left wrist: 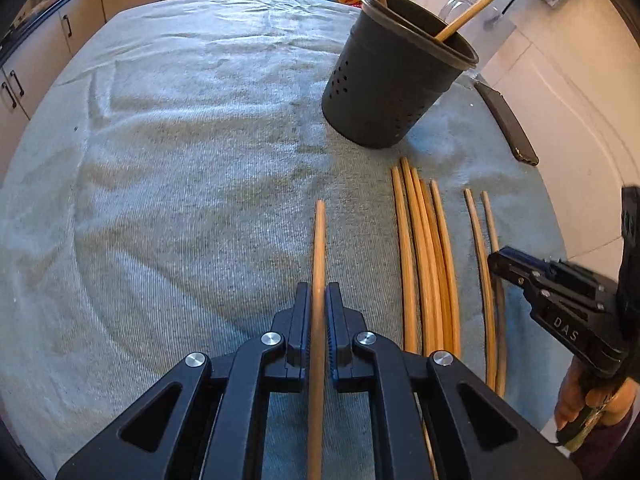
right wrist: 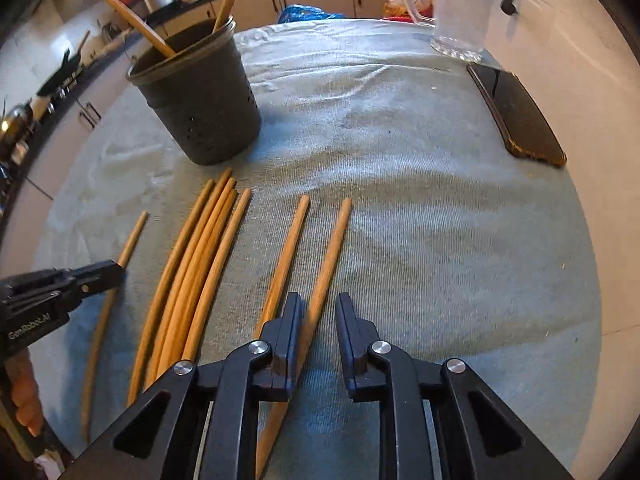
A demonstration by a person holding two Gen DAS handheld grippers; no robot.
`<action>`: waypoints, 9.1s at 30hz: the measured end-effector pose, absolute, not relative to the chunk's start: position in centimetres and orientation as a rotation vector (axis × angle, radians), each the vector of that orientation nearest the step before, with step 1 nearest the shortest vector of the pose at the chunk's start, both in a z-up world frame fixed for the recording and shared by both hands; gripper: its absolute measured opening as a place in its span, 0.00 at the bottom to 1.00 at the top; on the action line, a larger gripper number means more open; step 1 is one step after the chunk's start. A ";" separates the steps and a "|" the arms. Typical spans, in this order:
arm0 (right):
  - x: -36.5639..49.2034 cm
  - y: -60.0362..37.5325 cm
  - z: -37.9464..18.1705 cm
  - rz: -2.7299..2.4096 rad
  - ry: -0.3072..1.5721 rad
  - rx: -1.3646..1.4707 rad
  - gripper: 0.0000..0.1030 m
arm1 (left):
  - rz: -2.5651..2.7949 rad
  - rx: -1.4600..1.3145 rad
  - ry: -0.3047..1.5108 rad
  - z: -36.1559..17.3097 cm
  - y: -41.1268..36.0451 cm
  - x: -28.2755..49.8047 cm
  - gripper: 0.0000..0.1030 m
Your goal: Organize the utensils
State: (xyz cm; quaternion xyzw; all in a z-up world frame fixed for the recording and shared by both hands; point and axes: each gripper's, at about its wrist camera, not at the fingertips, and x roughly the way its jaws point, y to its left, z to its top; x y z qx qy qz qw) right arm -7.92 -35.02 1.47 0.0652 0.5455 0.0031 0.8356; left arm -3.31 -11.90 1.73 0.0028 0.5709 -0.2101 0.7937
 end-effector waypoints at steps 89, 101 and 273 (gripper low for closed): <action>-3.7 -34.7 23.4 0.027 0.369 0.286 0.07 | -0.433 -0.098 0.573 25.1 -16.0 2.2 0.06; 0.1 -36.7 17.1 0.038 0.535 0.358 0.10 | -0.430 -0.074 0.649 21.3 -15.8 2.7 0.07; -9.0 -35.4 6.0 0.036 0.973 0.088 0.06 | -0.442 0.088 0.971 7.1 -12.4 -8.3 0.06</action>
